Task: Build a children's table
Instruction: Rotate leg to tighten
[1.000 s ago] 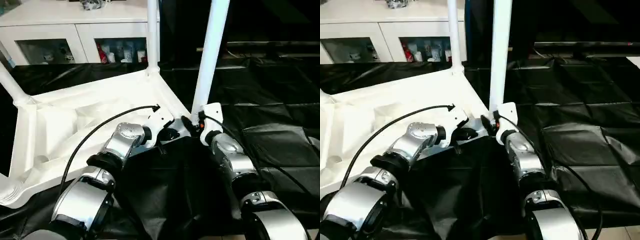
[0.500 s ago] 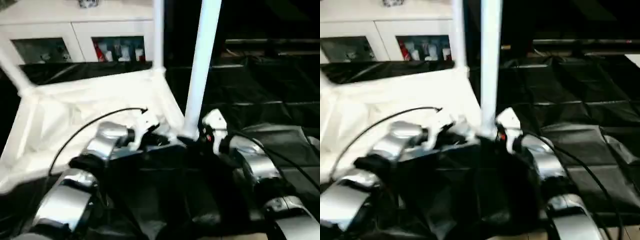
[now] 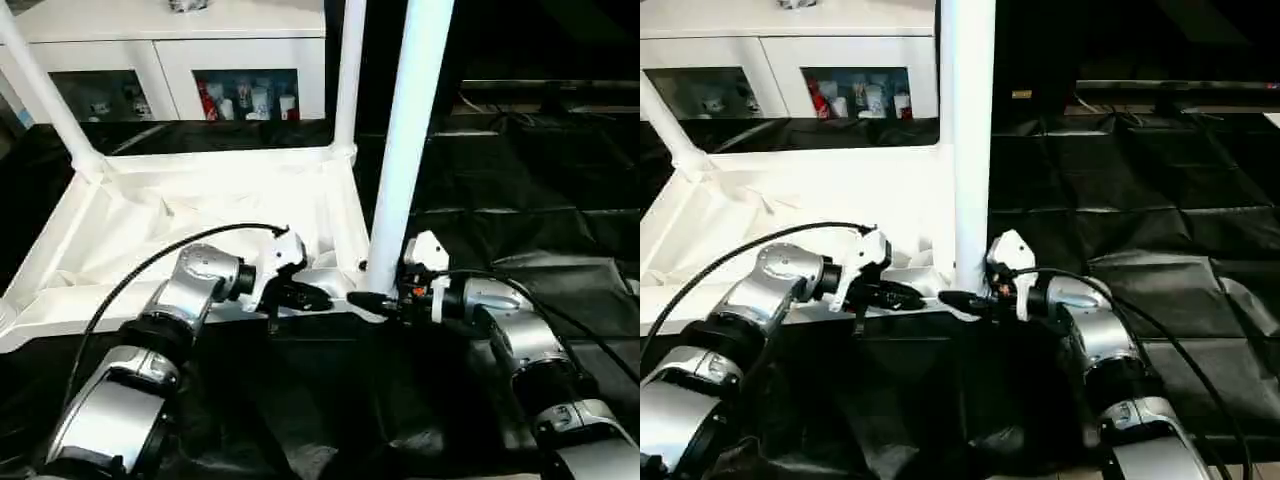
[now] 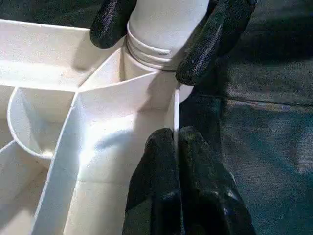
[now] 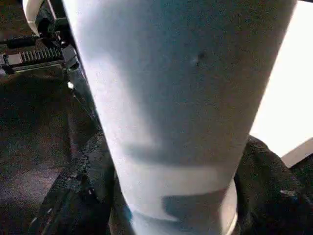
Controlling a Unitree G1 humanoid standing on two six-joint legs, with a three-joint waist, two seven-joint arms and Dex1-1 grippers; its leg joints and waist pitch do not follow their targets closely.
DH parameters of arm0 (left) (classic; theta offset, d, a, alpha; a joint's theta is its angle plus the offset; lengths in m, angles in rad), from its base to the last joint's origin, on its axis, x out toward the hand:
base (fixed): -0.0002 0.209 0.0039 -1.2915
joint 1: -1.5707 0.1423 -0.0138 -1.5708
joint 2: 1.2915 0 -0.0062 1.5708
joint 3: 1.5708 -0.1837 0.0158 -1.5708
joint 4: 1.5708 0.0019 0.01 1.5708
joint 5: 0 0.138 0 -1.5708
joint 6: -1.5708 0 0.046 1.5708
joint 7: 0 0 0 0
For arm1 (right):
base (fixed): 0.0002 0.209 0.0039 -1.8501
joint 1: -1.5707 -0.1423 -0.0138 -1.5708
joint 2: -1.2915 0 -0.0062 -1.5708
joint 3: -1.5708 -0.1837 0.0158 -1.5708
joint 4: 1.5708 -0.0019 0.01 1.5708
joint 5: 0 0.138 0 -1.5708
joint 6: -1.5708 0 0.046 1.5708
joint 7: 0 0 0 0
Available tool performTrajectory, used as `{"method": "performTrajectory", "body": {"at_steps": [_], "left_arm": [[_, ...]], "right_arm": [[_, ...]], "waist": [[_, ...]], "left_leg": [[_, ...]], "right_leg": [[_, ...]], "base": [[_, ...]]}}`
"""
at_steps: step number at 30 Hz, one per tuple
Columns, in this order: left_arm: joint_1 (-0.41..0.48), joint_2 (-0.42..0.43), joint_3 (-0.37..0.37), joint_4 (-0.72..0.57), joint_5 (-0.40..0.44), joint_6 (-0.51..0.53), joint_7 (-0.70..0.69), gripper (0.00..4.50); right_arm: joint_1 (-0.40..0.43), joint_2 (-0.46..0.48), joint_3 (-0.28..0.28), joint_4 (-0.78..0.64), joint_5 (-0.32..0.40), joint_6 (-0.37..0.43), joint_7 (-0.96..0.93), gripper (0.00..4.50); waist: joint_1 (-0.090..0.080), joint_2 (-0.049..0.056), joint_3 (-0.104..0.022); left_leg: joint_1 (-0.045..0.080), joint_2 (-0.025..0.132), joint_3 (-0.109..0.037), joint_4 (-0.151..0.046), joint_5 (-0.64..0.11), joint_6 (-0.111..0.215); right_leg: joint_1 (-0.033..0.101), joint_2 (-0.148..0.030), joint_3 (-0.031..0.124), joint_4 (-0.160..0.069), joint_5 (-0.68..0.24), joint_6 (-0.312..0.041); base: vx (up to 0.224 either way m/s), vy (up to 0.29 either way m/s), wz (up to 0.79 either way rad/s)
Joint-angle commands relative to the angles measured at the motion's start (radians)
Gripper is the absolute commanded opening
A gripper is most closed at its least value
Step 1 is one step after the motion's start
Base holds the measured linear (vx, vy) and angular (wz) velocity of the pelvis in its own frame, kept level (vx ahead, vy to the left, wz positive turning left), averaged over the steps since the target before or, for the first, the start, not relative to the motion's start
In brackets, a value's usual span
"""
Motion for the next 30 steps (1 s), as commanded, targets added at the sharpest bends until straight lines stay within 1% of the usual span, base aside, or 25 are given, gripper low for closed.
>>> {"method": "performTrajectory", "body": {"at_steps": [1, 2, 3, 4, 5, 6, 7, 8, 9, 10, 11, 13, 14, 17, 18, 19, 20, 21, 22, 25, 27, 28, 29, 30], "left_arm": [[0.01, -0.014, 0.005, -0.009, -0.021, 0.005, 0.009, 0.0], [0.008, -0.016, 0.007, -0.006, -0.02, 0.005, 0.018, 0.0], [-0.003, -0.03, 0.013, 0.013, -0.008, -0.001, 0.081, 0.0], [-0.008, -0.036, 0.016, 0.022, -0.002, -0.003, 0.107, 0.0], [-0.013, -0.043, 0.019, 0.031, 0.001, 0.0, 0.129, 0.0], [-0.034, -0.069, 0.03, 0.067, 0.012, 0.005, 0.216, 0.0], [-0.034, -0.069, 0.03, 0.067, 0.012, 0.005, 0.216, 0.0], [-0.045, -0.083, 0.035, 0.084, 0.016, 0.005, 0.254, 0.0], [-0.059, -0.104, 0.04, 0.104, 0.021, 0.007, 0.309, 0.0], [-0.081, -0.139, 0.048, 0.131, 0.028, 0.014, 0.392, 0.0], [-0.083, -0.141, 0.049, 0.133, 0.028, 0.014, 0.397, 0.0], [-0.101, -0.181, 0.05, 0.146, 0.038, 0.027, 0.477, 0.0], [-0.108, -0.206, 0.049, 0.151, 0.04, 0.035, 0.511, 0.0], [-0.114, -0.227, 0.043, 0.159, 0.043, 0.036, 0.532, 0.0], [-0.115, -0.243, 0.033, 0.163, 0.044, 0.03, 0.522, 0.0], [-0.114, -0.246, 0.028, 0.163, 0.045, 0.025, 0.51, 0.0], [-0.111, -0.245, 0.025, 0.161, 0.045, 0.023, 0.494, 0.0], [-0.112, -0.245, 0.025, 0.167, 0.048, 0.018, 0.489, 0.0], [-0.112, -0.237, 0.026, 0.17, 0.048, 0.015, 0.478, 0.0], [-0.108, -0.212, 0.027, 0.172, 0.047, 0.007, 0.443, 0.0], [-0.102, -0.198, 0.024, 0.166, 0.044, 0.0, 0.412, 0.0], [-0.089, -0.173, 0.021, 0.153, 0.036, -0.007, 0.352, 0.0], [-0.084, -0.162, 0.02, 0.148, 0.033, -0.009, 0.326, 0.0], [-0.081, -0.156, 0.019, 0.145, 0.031, -0.008, 0.314, 0.0]], "right_arm": [[0.014, 0.004, 0.013, -0.007, -0.005, 0.009, -0.008, 2.74], [0.015, 0.008, 0.01, -0.005, -0.008, 0.008, -0.021, 2.73], [0.01, 0.029, -0.004, 0.024, -0.035, -0.001, -0.123, 2.73], [0.007, 0.037, -0.009, 0.038, -0.047, -0.004, -0.166, 2.73], [0.004, 0.044, -0.014, 0.053, -0.056, -0.001, -0.207, 2.72], [-0.008, 0.074, -0.037, 0.105, -0.083, 0.017, -0.362, 2.72], [-0.008, 0.074, -0.037, 0.105, -0.083, 0.017, -0.362, 2.72], [-0.013, 0.091, -0.053, 0.125, -0.083, 0.027, -0.426, 2.72], [-0.017, 0.113, -0.074, 0.147, -0.082, 0.037, -0.509, 2.72], [-0.022, 0.148, -0.1, 0.172, -0.078, 0.054, -0.62, 2.72], [-0.022, 0.15, -0.101, 0.174, -0.078, 0.055, -0.628, 2.72], [-0.031, 0.187, -0.117, 0.191, -0.077, 0.066, -0.72, 2.72], [-0.039, 0.21, -0.113, 0.199, -0.081, 0.072, -0.755, 2.72], [-0.047, 0.232, -0.102, 0.208, -0.093, 0.072, -0.78, 2.72], [-0.054, 0.252, -0.075, 0.211, -0.112, 0.076, -0.76, 2.72], [-0.052, 0.258, -0.054, 0.204, -0.125, 0.063, -0.738, 2.72], [-0.051, 0.259, -0.046, 0.196, -0.126, 0.055, -0.717, 2.72], [-0.052, 0.262, -0.044, 0.195, -0.127, 0.047, -0.714, 3.07], [-0.054, 0.258, -0.049, 0.19, -0.116, 0.038, -0.692, 3.28], [-0.057, 0.24, -0.052, 0.174, -0.093, 0.017, -0.619, 3.6], [-0.055, 0.227, -0.046, 0.163, -0.083, 0.008, -0.573, 3.6], [-0.047, 0.201, -0.034, 0.14, -0.075, -0.005, -0.491, 3.6], [-0.043, 0.188, -0.027, 0.129, -0.073, -0.011, -0.454, 3.6], [-0.041, 0.181, -0.023, 0.123, -0.072, -0.014, -0.434, 3.6]], "waist": [[0.001, -0.017, -0.065], [0.002, -0.017, -0.065], [0.0, -0.017, -0.064], [0.0, -0.017, -0.064], [-0.003, -0.017, -0.063], [-0.009, -0.017, -0.06], [-0.013, -0.017, -0.058], [-0.014, -0.017, -0.06], [-0.015, -0.017, -0.059], [-0.019, -0.013, -0.053], [-0.019, -0.014, -0.056], [-0.019, -0.009, -0.057], [-0.018, -0.008, -0.058], [-0.017, -0.01, -0.06], [-0.016, -0.007, -0.061], [-0.016, -0.007, -0.061], [-0.016, -0.009, -0.061], [-0.016, -0.009, -0.061], [-0.015, -0.008, -0.061], [-0.015, -0.01, -0.061], [-0.014, -0.011, -0.061], [-0.013, -0.016, -0.061], [-0.009, -0.015, -0.062], [-0.008, -0.014, -0.062]], "left_leg": [[0.033, 0.072, -0.041, -0.075, -0.188, 0.066], [0.033, 0.072, -0.041, -0.075, -0.187, 0.065], [0.033, 0.072, -0.041, -0.076, -0.189, 0.061], [0.034, 0.073, -0.042, -0.077, -0.19, 0.055], [0.035, 0.071, -0.043, -0.079, -0.209, 0.044], [0.036, 0.07, -0.043, -0.082, -0.226, 0.027], [0.036, 0.069, -0.045, -0.085, -0.24, 0.018], [0.038, 0.069, -0.047, -0.086, -0.261, 0.002], [0.039, 0.07, -0.047, -0.087, -0.268, -0.002], [0.043, 0.069, -0.046, -0.091, -0.296, -0.015], [0.047, 0.067, -0.05, -0.091, -0.32, -0.031], [0.045, 0.068, -0.049, -0.092, -0.315, -0.035], [0.047, 0.067, -0.049, -0.092, -0.322, -0.035], [0.04, 0.065, -0.049, -0.091, -0.293, -0.018], [0.04, 0.065, -0.049, -0.09, -0.29, -0.013], [0.037, 0.063, -0.049, -0.089, -0.283, -0.005], [0.037, 0.064, -0.048, -0.089, -0.28, 0.002], [0.036, 0.064, -0.049, -0.088, -0.277, 0.004], [0.038, 0.065, -0.049, -0.09, -0.283, 0.005], [0.037, 0.066, -0.05, -0.09, -0.293, 0.006], [0.036, 0.067, -0.048, -0.089, -0.279, 0.015], [0.033, 0.067, -0.047, -0.087, -0.266, 0.022], [0.031, 0.066, -0.046, -0.085, -0.255, 0.033], [0.029, 0.067, -0.046, -0.084, -0.247, 0.038]], "right_leg": [[0.036, -0.062, 0.039, -0.06, -0.095, -0.256], [0.036, -0.063, 0.039, -0.06, -0.096, -0.255], [0.034, -0.063, 0.04, -0.061, -0.102, -0.253], [0.034, -0.064, 0.04, -0.062, -0.108, -0.252], [0.034, -0.064, 0.039, -0.065, -0.136, -0.247], [0.03, -0.063, 0.041, -0.068, -0.165, -0.243], [0.03, -0.064, 0.042, -0.072, -0.189, -0.238], [0.034, -0.067, 0.041, -0.075, -0.229, -0.225], [0.031, -0.066, 0.042, -0.078, -0.237, -0.22], [0.023, -0.065, 0.045, -0.085, -0.266, -0.21], [0.025, -0.068, 0.044, -0.089, -0.298, -0.199], [0.024, -0.066, 0.046, -0.088, -0.277, -0.192], [0.023, -0.065, 0.045, -0.088, -0.267, -0.191], [0.031, -0.063, 0.044, -0.084, -0.212, -0.19], [0.031, -0.063, 0.043, -0.083, -0.205, -0.19], [0.033, -0.063, 0.043, -0.082, -0.192, -0.19], [0.033, -0.063, 0.042, -0.083, -0.187, -0.19], [0.034, -0.064, 0.042, -0.082, -0.184, -0.191], [0.033, -0.063, 0.042, -0.083, -0.194, -0.191], [0.035, -0.065, 0.042, -0.083, -0.205, -0.19], [0.035, -0.064, 0.041, -0.081, -0.188, -0.196], [0.037, -0.063, 0.041, -0.08, -0.175, -0.2], [0.041, -0.064, 0.039, -0.077, -0.167, -0.203], [0.04, -0.065, 0.039, -0.076, -0.16, -0.204]], "base": [[0.0, 0.0, 0.0], [0.0, 0.0, 0.0], [0.0, 0.0, 0.0], [0.0, 0.0, 0.0], [0.0, 0.0, 0.0], [0.0, 0.0, 0.0], [0.0, 0.0, 0.0], [0.0, 0.0, 0.0], [0.0, 0.0, 0.0], [0.0, 0.0, 0.0], [0.0, 0.0, 0.0], [0.0, 0.0, 0.0], [0.0, 0.0, 0.0], [0.0, 0.0, 0.0], [0.0, 0.0, 0.0], [0.0, 0.0, 0.0], [0.0, 0.0, 0.0], [0.0, 0.0, 0.0], [0.0, 0.0, 0.0], [0.0, 0.0, 0.0], [0.0, 0.0, 0.0], [0.0, 0.0, 0.0], [0.0, 0.0, 0.0], [0.0, 0.0, 0.0]]}}
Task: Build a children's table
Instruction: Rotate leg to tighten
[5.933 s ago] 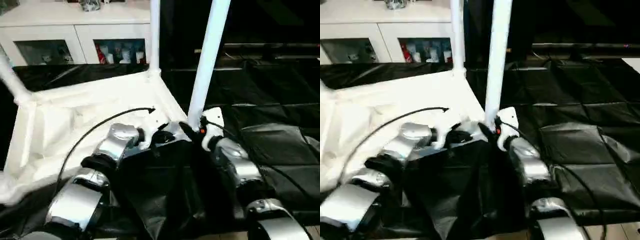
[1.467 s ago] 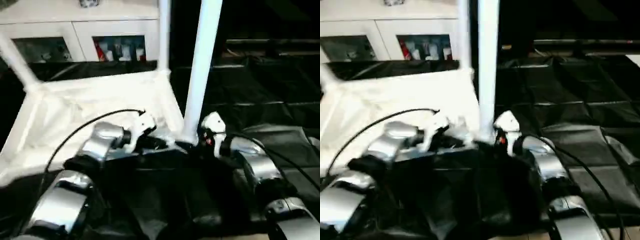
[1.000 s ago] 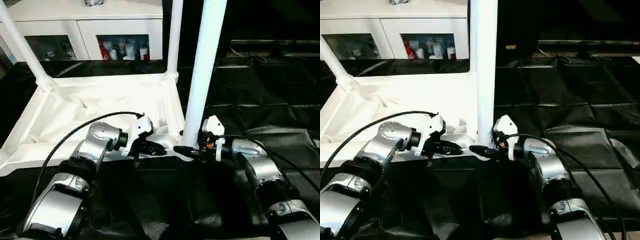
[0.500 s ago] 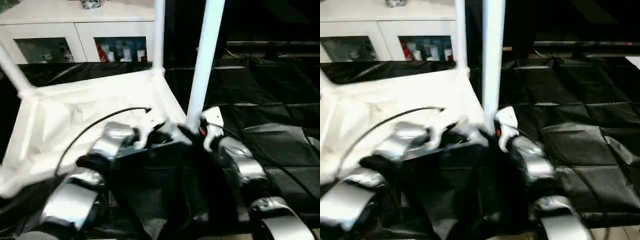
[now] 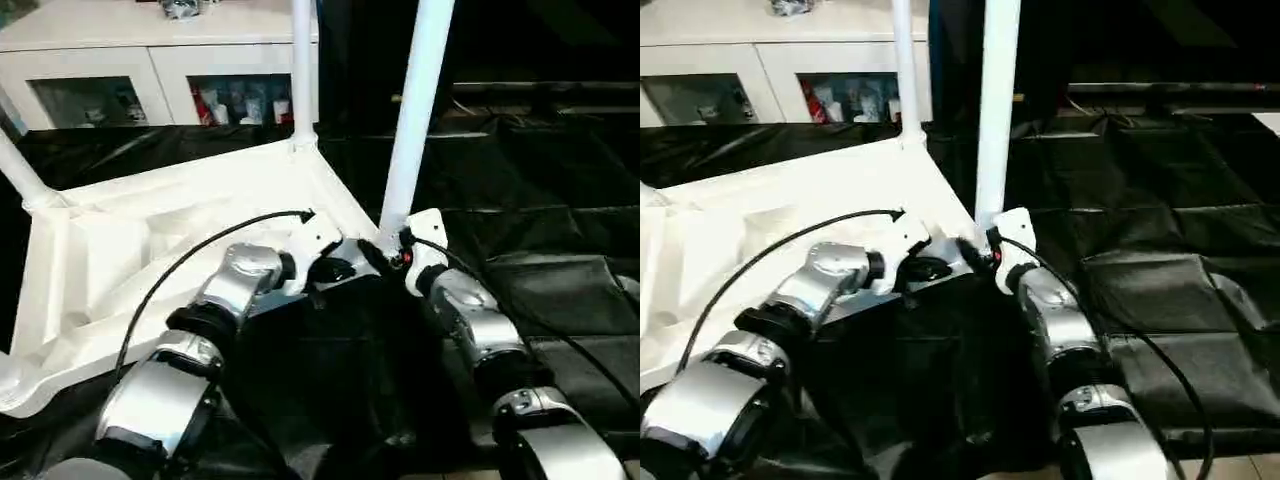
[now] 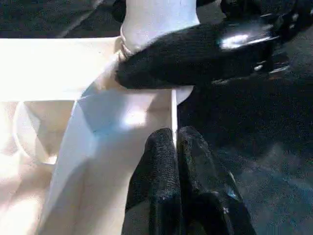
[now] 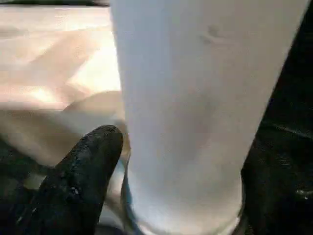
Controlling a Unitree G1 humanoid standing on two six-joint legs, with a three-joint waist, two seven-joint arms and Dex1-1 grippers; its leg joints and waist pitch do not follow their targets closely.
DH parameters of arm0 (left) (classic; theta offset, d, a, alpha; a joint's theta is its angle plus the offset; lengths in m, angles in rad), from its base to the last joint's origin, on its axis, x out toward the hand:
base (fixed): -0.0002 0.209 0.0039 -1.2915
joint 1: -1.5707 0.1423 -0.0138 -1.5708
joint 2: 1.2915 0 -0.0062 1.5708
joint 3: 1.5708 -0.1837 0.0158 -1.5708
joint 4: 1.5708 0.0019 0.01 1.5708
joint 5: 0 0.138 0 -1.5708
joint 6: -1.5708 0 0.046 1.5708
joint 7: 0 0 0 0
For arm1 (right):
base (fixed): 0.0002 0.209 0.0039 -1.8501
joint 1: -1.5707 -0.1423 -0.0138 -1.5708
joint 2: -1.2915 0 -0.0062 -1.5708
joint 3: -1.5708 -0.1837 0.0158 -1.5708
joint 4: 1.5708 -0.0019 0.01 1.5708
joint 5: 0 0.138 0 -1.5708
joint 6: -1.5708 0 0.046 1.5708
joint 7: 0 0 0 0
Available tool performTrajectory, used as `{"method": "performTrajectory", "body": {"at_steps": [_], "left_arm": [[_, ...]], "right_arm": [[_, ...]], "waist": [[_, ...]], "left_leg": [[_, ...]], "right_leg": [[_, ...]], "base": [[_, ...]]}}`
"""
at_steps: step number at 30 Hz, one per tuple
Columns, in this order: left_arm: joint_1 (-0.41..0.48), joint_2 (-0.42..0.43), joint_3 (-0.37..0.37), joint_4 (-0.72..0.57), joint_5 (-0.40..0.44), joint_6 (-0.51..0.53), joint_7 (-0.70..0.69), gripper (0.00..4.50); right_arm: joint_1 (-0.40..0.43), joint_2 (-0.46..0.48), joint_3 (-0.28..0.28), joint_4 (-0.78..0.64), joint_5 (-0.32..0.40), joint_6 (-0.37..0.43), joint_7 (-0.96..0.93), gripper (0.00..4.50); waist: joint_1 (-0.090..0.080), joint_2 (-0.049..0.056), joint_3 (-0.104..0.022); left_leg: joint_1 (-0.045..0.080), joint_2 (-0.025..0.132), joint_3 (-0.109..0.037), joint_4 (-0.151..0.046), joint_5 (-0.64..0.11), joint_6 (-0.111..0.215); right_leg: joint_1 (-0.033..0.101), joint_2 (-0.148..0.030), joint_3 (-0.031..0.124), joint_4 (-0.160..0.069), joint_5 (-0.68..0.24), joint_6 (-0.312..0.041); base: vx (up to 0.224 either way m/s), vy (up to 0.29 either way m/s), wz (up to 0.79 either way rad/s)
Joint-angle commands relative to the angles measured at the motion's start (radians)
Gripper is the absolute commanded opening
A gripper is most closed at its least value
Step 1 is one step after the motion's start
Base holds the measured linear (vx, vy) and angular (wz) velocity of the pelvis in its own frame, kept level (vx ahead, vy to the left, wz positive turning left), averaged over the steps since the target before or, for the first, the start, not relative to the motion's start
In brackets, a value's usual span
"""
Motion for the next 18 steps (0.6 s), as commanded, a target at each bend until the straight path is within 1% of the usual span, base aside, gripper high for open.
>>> {"method": "performTrajectory", "body": {"at_steps": [1, 2, 3, 4, 5, 6, 7, 8, 9, 10, 11, 13, 15, 17, 18], "left_arm": [[0.025, 0.001, -0.014, -0.021, -0.021, -0.022, -0.084, 0.0], [0.034, 0.019, -0.02, -0.033, -0.024, -0.023, -0.128, 0.0], [0.044, 0.037, -0.026, -0.045, -0.027, -0.028, -0.172, 0.0], [0.058, 0.06, -0.036, -0.063, -0.033, -0.038, -0.238, 0.0], [0.063, 0.07, -0.037, -0.07, -0.037, -0.039, -0.265, 0.0], [0.069, 0.082, -0.038, -0.079, -0.043, -0.039, -0.295, 0.0], [0.072, 0.086, -0.038, -0.084, -0.045, -0.038, -0.308, 0.0], [0.078, 0.1, -0.036, -0.095, -0.054, -0.032, -0.344, 0.0], [0.08, 0.106, -0.036, -0.096, -0.054, -0.036, -0.35, 0.0], [0.08, 0.108, -0.035, -0.096, -0.054, -0.037, -0.352, 0.0], [0.082, 0.115, -0.035, -0.097, -0.057, -0.039, -0.363, 0.0], [0.089, 0.132, -0.033, -0.105, -0.06, -0.035, -0.383, 0.0], [0.096, 0.142, -0.032, -0.118, -0.063, -0.029, -0.394, 0.0], [0.1, 0.148, -0.027, -0.124, -0.065, -0.027, -0.397, 0.0], [0.101, 0.15, -0.026, -0.126, -0.066, -0.027, -0.402, 0.0]], "right_arm": [[0.022, 0.014, 0.085, -0.019, 0.012, 0.005, 0.141, 3.6], [0.027, -0.004, 0.089, -0.038, 0.027, 0.007, 0.194, 3.6], [0.032, -0.022, 0.092, -0.057, 0.04, 0.007, 0.245, 3.6], [0.039, -0.047, 0.098, -0.08, 0.054, 0.007, 0.31, 3.6], [0.041, -0.059, 0.1, -0.088, 0.06, 0.009, 0.343, 3.6], [0.044, -0.072, 0.102, -0.097, 0.066, 0.011, 0.381, 3.6], [0.046, -0.078, 0.102, -0.1, 0.069, 0.013, 0.398, 3.6], [0.049, -0.095, 0.1, -0.109, 0.078, 0.023, 0.451, 3.6], [0.052, -0.1, 0.102, -0.113, 0.081, 0.027, 0.469, 3.6], [0.052, -0.102, 0.102, -0.114, 0.081, 0.028, 0.474, 3.6], [0.056, -0.107, 0.104, -0.117, 0.082, 0.028, 0.494, 3.6], [0.064, -0.113, 0.11, -0.121, 0.083, 0.028, 0.514, 3.29], [0.069, -0.116, 0.115, -0.124, 0.089, 0.031, 0.527, 3.29], [0.074, -0.113, 0.121, -0.125, 0.086, 0.033, 0.537, 3.0], [0.076, -0.112, 0.123, -0.126, 0.084, 0.034, 0.542, 3.0]], "waist": [[0.004, -0.02, -0.059], [0.006, -0.017, -0.06], [0.006, -0.017, -0.061], [0.007, -0.017, -0.059], [0.008, -0.016, -0.061], [0.007, -0.018, -0.06], [0.009, -0.015, -0.061], [0.009, -0.015, -0.06], [0.011, -0.014, -0.061], [0.013, -0.018, -0.061], [0.013, -0.015, -0.062], [0.013, -0.019, -0.062], [0.014, -0.017, -0.062], [0.015, -0.019, -0.062], [0.016, -0.019, -0.062]], "left_leg": [[0.023, 0.068, -0.044, -0.08, -0.233, 0.047], [0.025, 0.069, -0.043, -0.078, -0.224, 0.056], [0.025, 0.07, -0.043, -0.077, -0.221, 0.059], [0.021, 0.07, -0.044, -0.077, -0.218, 0.07], [0.023, 0.073, -0.044, -0.076, -0.215, 0.074], [0.024, 0.073, -0.043, -0.078, -0.218, 0.075], [0.027, 0.074, -0.042, -0.077, -0.219, 0.073], [0.026, 0.075, -0.043, -0.079, -0.219, 0.068], [0.027, 0.076, -0.042, -0.078, -0.221, 0.067], [0.029, 0.076, -0.041, -0.078, -0.22, 0.067], [0.029, 0.076, -0.041, -0.079, -0.216, 0.064], [0.028, 0.075, -0.041, -0.079, -0.215, 0.058], [0.028, 0.075, -0.041, -0.078, -0.214, 0.056], [0.027, 0.074, -0.04, -0.076, -0.207, 0.059], [0.027, 0.074, -0.04, -0.076, -0.207, 0.059]], "right_leg": [[0.037, -0.064, 0.039, -0.073, -0.147, -0.209], [0.035, -0.065, 0.039, -0.073, -0.139, -0.216], [0.036, -0.066, 0.039, -0.072, -0.135, -0.221], [0.038, -0.065, 0.038, -0.072, -0.133, -0.225], [0.036, -0.064, 0.038, -0.069, -0.127, -0.23], [0.034, -0.062, 0.038, -0.069, -0.127, -0.234], [0.031, -0.062, 0.038, -0.067, -0.124, -0.244], [0.033, -0.062, 0.038, -0.066, -0.119, -0.249], [0.032, -0.063, 0.039, -0.065, -0.115, -0.252], [0.031, -0.062, 0.039, -0.063, -0.107, -0.255], [0.03, -0.062, 0.038, -0.061, -0.1, -0.257], [0.032, -0.062, 0.038, -0.059, -0.091, -0.258], [0.031, -0.065, 0.039, -0.059, -0.09, -0.261], [0.032, -0.066, 0.039, -0.059, -0.087, -0.261], [0.032, -0.066, 0.039, -0.059, -0.089, -0.26]], "base": [[0.0, 0.0, 0.0], [0.0, 0.0, 0.0], [0.0, 0.0, 0.0], [0.0, 0.0, 0.0], [0.0, 0.0, 0.0], [0.0, 0.0, 0.0], [0.0, 0.0, 0.0], [0.0, 0.0, 0.0], [0.0, 0.0, 0.0], [0.0, 0.0, 0.0], [0.0, 0.0, 0.0], [0.0, 0.0, 0.0], [0.0, 0.0, 0.0], [0.0, 0.0, 0.0], [0.0, 0.0, 0.0]]}}
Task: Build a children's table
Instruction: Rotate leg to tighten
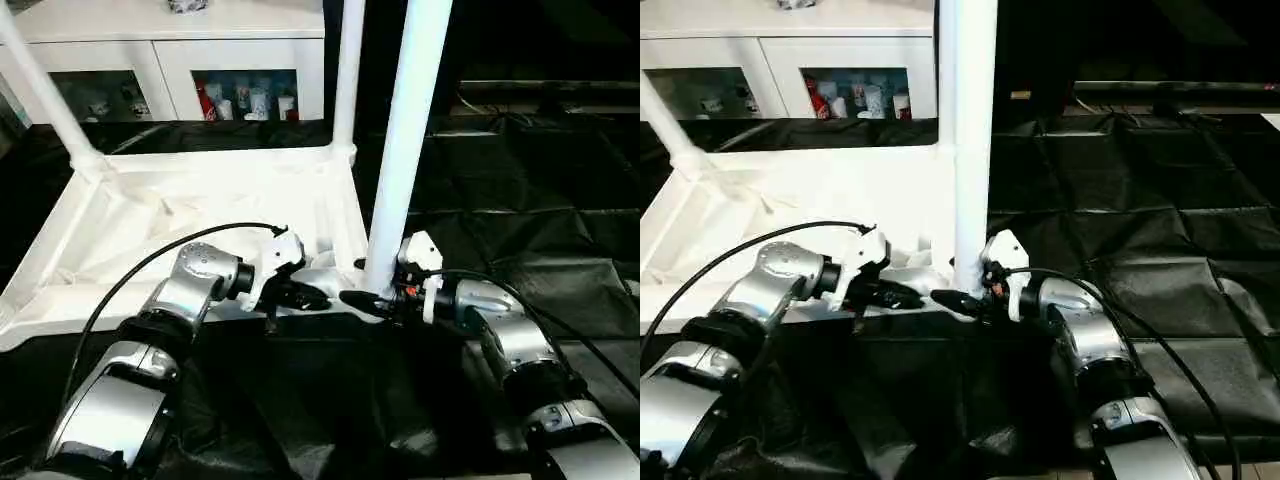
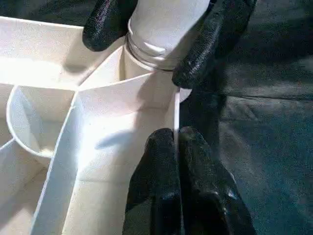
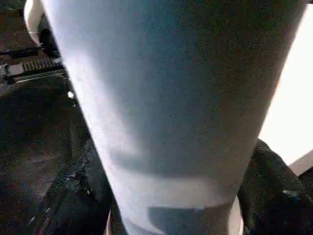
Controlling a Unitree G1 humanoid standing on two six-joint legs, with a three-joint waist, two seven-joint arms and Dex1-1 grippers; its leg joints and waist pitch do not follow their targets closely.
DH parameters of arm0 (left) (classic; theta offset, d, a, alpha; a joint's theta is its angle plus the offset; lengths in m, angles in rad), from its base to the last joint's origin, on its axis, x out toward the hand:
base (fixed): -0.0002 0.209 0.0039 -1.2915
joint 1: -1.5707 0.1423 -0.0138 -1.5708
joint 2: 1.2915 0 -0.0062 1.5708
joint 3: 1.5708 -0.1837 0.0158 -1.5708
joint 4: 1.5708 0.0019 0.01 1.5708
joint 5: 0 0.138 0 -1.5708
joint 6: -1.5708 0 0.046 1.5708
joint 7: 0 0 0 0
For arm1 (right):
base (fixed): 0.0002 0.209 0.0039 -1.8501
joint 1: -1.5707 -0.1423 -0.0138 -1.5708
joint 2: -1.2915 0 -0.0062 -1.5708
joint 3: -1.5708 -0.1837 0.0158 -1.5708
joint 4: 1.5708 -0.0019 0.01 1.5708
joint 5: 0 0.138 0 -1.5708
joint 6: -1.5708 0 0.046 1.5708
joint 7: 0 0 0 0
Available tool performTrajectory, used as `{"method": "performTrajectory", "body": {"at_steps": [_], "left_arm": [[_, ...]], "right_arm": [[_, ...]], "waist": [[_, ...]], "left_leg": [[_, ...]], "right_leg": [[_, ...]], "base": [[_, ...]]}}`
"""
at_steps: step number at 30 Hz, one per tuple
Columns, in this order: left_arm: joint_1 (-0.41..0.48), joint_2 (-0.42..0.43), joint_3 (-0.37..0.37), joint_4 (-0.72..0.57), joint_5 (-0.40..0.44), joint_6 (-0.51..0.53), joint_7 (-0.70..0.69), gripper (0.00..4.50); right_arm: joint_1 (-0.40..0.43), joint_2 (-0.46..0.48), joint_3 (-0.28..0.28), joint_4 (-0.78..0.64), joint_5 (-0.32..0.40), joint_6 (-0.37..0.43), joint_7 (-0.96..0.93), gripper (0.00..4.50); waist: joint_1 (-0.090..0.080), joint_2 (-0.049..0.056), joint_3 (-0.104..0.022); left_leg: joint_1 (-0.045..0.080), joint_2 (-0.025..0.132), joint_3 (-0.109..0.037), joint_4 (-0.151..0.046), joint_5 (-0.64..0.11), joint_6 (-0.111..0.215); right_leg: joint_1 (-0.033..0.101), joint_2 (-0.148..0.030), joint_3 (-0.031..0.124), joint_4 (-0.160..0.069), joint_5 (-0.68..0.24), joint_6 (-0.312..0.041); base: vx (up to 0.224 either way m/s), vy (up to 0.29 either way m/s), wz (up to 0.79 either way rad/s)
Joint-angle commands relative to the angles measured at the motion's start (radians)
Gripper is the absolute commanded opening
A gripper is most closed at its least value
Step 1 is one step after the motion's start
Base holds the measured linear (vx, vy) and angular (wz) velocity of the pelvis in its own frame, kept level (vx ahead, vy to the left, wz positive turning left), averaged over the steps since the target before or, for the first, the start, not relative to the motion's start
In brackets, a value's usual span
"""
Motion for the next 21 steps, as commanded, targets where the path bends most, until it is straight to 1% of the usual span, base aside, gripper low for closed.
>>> {"method": "performTrajectory", "body": {"at_steps": [1, 3, 6, 9, 10, 11, 13, 14, 15, 16, 17, 18, 19, 20, 21], "left_arm": [[0.016, -0.002, 0.003, -0.009, -0.022, 0.009, -0.015, 0.0], [0.014, -0.003, 0.004, -0.006, -0.021, 0.008, -0.012, 0.0], [0.011, -0.008, 0.005, -0.005, -0.018, 0.007, 0.008, 0.0], [-0.002, -0.025, 0.011, 0.016, 0.002, 0.006, 0.095, 0.0], [-0.011, -0.034, 0.013, 0.031, 0.014, 0.006, 0.141, 0.0], [-0.024, -0.047, 0.019, 0.05, 0.022, 0.011, 0.196, 0.0], [-0.047, -0.075, 0.034, 0.079, 0.026, 0.019, 0.28, 0.0], [-0.06, -0.093, 0.038, 0.093, 0.032, 0.025, 0.333, 0.0], [-0.07, -0.109, 0.039, 0.103, 0.036, 0.031, 0.371, 0.0], [-0.077, -0.122, 0.039, 0.111, 0.041, 0.037, 0.403, 0.0], [-0.085, -0.138, 0.04, 0.12, 0.045, 0.045, 0.441, 0.0], [-0.093, -0.16, 0.04, 0.13, 0.048, 0.056, 0.483, 0.0], [-0.1, -0.189, 0.041, 0.14, 0.05, 0.064, 0.533, 0.0], [-0.102, -0.203, 0.039, 0.141, 0.05, 0.066, 0.543, 0.0], [-0.102, -0.205, 0.039, 0.141, 0.05, 0.066, 0.544, 0.0]], "right_arm": [[0.013, 0.007, 0.026, -0.01, -0.004, 0.013, 0.027, 2.85], [0.014, 0.01, 0.026, -0.011, -0.004, 0.014, 0.027, 2.8], [0.019, 0.019, 0.029, -0.008, -0.013, 0.015, 0.003, 2.7], [0.006, 0.049, 0.02, 0.051, -0.076, 0.004, -0.177, 2.68], [-0.001, 0.064, 0.009, 0.078, -0.095, 0.004, -0.263, 2.67], [-0.007, 0.08, -0.007, 0.103, -0.1, 0.012, -0.338, 2.67], [-0.017, 0.11, -0.038, 0.142, -0.103, 0.022, -0.467, 2.67], [-0.024, 0.129, -0.062, 0.159, -0.095, 0.035, -0.54, 2.67], [-0.03, 0.147, -0.082, 0.171, -0.087, 0.045, -0.6, 2.67], [-0.035, 0.161, -0.097, 0.18, -0.082, 0.053, -0.648, 2.67], [-0.039, 0.177, -0.11, 0.189, -0.078, 0.062, -0.695, 2.67], [-0.045, 0.198, -0.12, 0.198, -0.074, 0.07, -0.745, 2.67], [-0.052, 0.226, -0.123, 0.209, -0.08, 0.077, -0.802, 2.67], [-0.056, 0.237, -0.115, 0.213, -0.088, 0.075, -0.813, 2.67], [-0.057, 0.239, -0.113, 0.214, -0.091, 0.074, -0.814, 2.67]], "waist": [[0.003, -0.015, -0.064], [0.003, -0.013, -0.064], [0.001, -0.013, -0.064], [-0.001, -0.012, -0.062], [-0.006, -0.012, -0.06], [-0.009, -0.012, -0.059], [-0.017, -0.01, -0.056], [-0.017, -0.005, -0.054], [-0.02, -0.007, -0.053], [-0.023, -0.005, -0.053], [-0.023, -0.006, -0.054], [-0.024, -0.004, -0.054], [-0.024, -0.006, -0.053], [-0.022, -0.002, -0.054], [-0.023, -0.004, -0.054]], "left_leg": [[0.032, 0.073, -0.041, -0.079, -0.207, 0.058], [0.033, 0.075, -0.042, -0.08, -0.214, 0.053], [0.034, 0.074, -0.041, -0.081, -0.222, 0.044], [0.034, 0.074, -0.043, -0.083, -0.223, 0.031], [0.035, 0.072, -0.043, -0.086, -0.248, 0.019], [0.033, 0.071, -0.044, -0.087, -0.258, 0.01], [0.044, 0.07, -0.049, -0.093, -0.327, -0.032], [0.046, 0.071, -0.051, -0.095, -0.35, -0.046], [0.049, 0.07, -0.051, -0.096, -0.363, -0.051], [0.049, 0.07, -0.053, -0.099, -0.378, -0.063], [0.05, 0.07, -0.054, -0.099, -0.382, -0.067], [0.05, 0.07, -0.053, -0.1, -0.386, -0.07], [0.054, 0.069, -0.052, -0.1, -0.396, -0.07], [0.05, 0.067, -0.054, -0.099, -0.393, -0.067], [0.047, 0.067, -0.054, -0.1, -0.387, -0.064]], "right_leg": [[0.035, -0.066, 0.04, -0.06, -0.095, -0.258], [0.034, -0.065, 0.039, -0.061, -0.109, -0.255], [0.034, -0.064, 0.04, -0.061, -0.111, -0.255], [0.031, -0.065, 0.04, -0.062, -0.113, -0.255], [0.031, -0.064, 0.04, -0.066, -0.147, -0.249], [0.031, -0.066, 0.041, -0.067, -0.168, -0.245], [0.025, -0.071, 0.044, -0.083, -0.279, -0.221], [0.022, -0.072, 0.046, -0.088, -0.317, -0.205], [0.019, -0.069, 0.046, -0.09, -0.33, -0.198], [0.019, -0.069, 0.046, -0.092, -0.34, -0.189], [0.019, -0.068, 0.046, -0.091, -0.337, -0.185], [0.017, -0.066, 0.047, -0.091, -0.321, -0.181], [0.013, -0.064, 0.047, -0.095, -0.319, -0.18], [0.017, -0.067, 0.047, -0.094, -0.315, -0.177], [0.019, -0.068, 0.047, -0.095, -0.311, -0.174]], "base": [[0.0, 0.0, 0.0], [0.0, 0.0, 0.0], [0.0, 0.0, 0.0], [0.0, 0.0, 0.0], [0.0, 0.0, 0.0], [0.0, 0.0, 0.0], [0.0, 0.0, 0.0], [0.0, 0.0, 0.0], [0.0, 0.0, 0.0], [0.0, 0.0, 0.0], [0.0, 0.0, 0.0], [0.0, 0.0, 0.0], [0.0, 0.0, 0.0], [0.0, 0.0, 0.0], [0.0, 0.0, 0.0]]}}
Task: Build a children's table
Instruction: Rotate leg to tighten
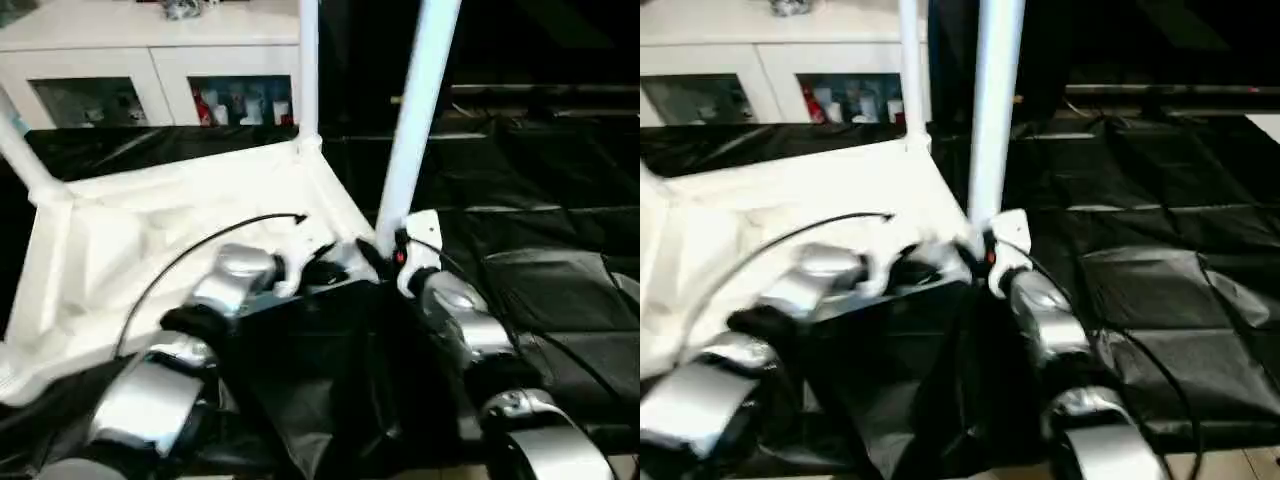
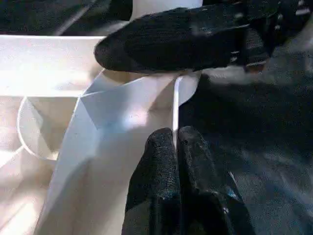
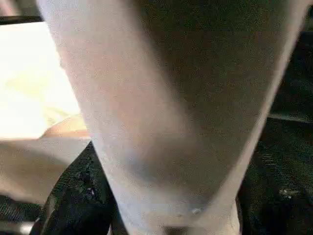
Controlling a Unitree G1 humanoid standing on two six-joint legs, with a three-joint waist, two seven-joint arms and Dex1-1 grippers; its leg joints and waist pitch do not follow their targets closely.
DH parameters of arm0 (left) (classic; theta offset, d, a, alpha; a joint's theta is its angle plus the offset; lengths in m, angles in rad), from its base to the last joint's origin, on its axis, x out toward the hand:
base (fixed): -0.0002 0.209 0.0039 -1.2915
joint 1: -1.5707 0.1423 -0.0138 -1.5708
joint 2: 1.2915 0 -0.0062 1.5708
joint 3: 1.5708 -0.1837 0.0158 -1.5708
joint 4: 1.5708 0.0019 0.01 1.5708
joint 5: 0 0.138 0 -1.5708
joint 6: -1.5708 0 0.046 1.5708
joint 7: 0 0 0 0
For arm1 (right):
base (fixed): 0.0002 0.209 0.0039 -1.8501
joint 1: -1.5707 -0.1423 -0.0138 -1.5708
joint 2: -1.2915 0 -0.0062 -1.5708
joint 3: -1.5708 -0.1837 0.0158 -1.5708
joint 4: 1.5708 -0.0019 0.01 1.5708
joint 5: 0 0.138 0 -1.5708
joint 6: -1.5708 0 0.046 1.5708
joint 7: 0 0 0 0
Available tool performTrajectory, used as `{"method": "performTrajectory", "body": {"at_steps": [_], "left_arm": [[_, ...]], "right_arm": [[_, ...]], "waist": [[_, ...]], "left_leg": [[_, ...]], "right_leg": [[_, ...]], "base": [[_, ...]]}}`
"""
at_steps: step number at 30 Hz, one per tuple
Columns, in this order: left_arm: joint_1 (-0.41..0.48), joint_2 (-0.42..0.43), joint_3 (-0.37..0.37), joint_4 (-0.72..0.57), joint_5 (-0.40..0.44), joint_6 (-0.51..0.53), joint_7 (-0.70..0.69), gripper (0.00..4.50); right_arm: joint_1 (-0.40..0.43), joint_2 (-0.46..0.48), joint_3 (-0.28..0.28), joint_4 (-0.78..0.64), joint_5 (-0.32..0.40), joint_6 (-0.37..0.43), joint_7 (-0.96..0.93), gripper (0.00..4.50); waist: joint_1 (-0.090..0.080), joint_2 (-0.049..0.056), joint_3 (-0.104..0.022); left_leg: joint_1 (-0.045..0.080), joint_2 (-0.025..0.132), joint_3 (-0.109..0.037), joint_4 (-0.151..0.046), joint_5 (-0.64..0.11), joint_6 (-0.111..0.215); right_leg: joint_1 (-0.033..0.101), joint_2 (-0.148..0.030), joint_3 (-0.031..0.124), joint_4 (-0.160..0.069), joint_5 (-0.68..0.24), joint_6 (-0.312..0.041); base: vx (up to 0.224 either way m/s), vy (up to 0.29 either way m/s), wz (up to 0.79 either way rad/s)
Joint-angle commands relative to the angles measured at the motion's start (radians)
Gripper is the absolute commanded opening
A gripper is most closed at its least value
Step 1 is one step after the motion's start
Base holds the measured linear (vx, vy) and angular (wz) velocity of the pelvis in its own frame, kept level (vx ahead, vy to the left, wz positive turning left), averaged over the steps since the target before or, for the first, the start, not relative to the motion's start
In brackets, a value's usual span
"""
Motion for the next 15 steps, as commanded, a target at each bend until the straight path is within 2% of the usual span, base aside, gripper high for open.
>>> {"method": "performTrajectory", "body": {"at_steps": [1, 2, 3, 5, 9, 10, 12, 13, 15], "left_arm": [[-0.015, -0.042, 0.016, 0.019, -0.004, 0.007, 0.075, 0.0], [-0.015, -0.044, 0.013, 0.018, -0.003, 0.006, 0.072, 0.0], [-0.017, -0.05, 0.009, 0.019, -0.001, -0.001, 0.066, 0.0], [-0.017, -0.048, 0.011, 0.018, -0.004, -0.005, 0.058, 0.0], [-0.013, -0.024, 0.013, 0.014, -0.011, -0.015, 0.02, 0.0], [-0.01, -0.013, 0.012, 0.012, -0.014, -0.018, -0.002, 0.0], [0.001, 0.015, 0.005, 0.0, -0.019, -0.028, -0.074, 0.0], [0.011, 0.041, 0.0, -0.01, -0.023, -0.034, -0.129, 0.0], [0.012, 0.044, -0.001, -0.01, -0.023, -0.035, -0.134, 0.0]], "right_arm": [[0.024, 0.043, 0.05, 0.075, -0.047, 0.038, -0.016, 2.67], [0.023, 0.044, 0.054, 0.075, -0.05, 0.03, -0.012, 2.67], [0.018, 0.045, 0.057, 0.077, -0.051, 0.004, 0.005, 3.02], [0.016, 0.046, 0.045, 0.072, -0.031, -0.009, 0.033, 3.37], [0.01, 0.031, 0.044, 0.054, -0.012, -0.032, 0.102, 3.56], [0.01, 0.017, 0.046, 0.047, -0.003, -0.042, 0.146, 3.7], [0.011, -0.011, 0.056, 0.037, 0.0, -0.049, 0.224, 3.7], [0.013, -0.04, 0.073, 0.028, -0.005, -0.065, 0.295, 3.7], [0.013, -0.045, 0.076, 0.027, -0.006, -0.069, 0.305, 3.7]], "waist": [[-0.004, -0.005, -0.052], [-0.004, -0.004, -0.053], [-0.003, -0.005, -0.054], [-0.002, -0.006, -0.054], [-0.002, -0.008, -0.053], [-0.003, -0.012, -0.053], [0.0, -0.012, -0.055], [0.003, -0.011, -0.056], [0.002, -0.011, -0.057]], "left_leg": [[0.04, 0.068, -0.053, -0.099, -0.385, -0.056], [0.04, 0.067, -0.053, -0.099, -0.386, -0.054], [0.038, 0.067, -0.054, -0.098, -0.379, -0.048], [0.035, 0.067, -0.053, -0.098, -0.366, -0.035], [0.033, 0.068, -0.053, -0.098, -0.362, -0.023], [0.031, 0.068, -0.053, -0.099, -0.357, -0.02], [0.032, 0.069, -0.052, -0.096, -0.34, -0.009], [0.029, 0.07, -0.051, -0.094, -0.322, -0.001], [0.024, 0.071, -0.047, -0.092, -0.287, 0.014]], "right_leg": [[0.015, -0.065, 0.044, -0.094, -0.309, -0.165], [0.015, -0.066, 0.043, -0.094, -0.309, -0.164], [0.018, -0.068, 0.043, -0.094, -0.303, -0.161], [0.02, -0.067, 0.043, -0.093, -0.287, -0.162], [0.022, -0.068, 0.042, -0.093, -0.294, -0.163], [0.023, -0.067, 0.042, -0.093, -0.297, -0.163], [0.024, -0.068, 0.042, -0.092, -0.283, -0.17], [0.026, -0.067, 0.04, -0.088, -0.259, -0.175], [0.029, -0.064, 0.04, -0.081, -0.202, -0.191]], "base": [[0.0, 0.0, 0.0], [0.0, 0.0, 0.0], [0.0, 0.0, 0.0], [0.0, 0.0, 0.0], [0.0, 0.0, 0.0], [0.0, 0.0, 0.0], [0.0, 0.0, 0.0], [0.0, 0.0, 0.0], [0.0, 0.0, 0.0]]}}
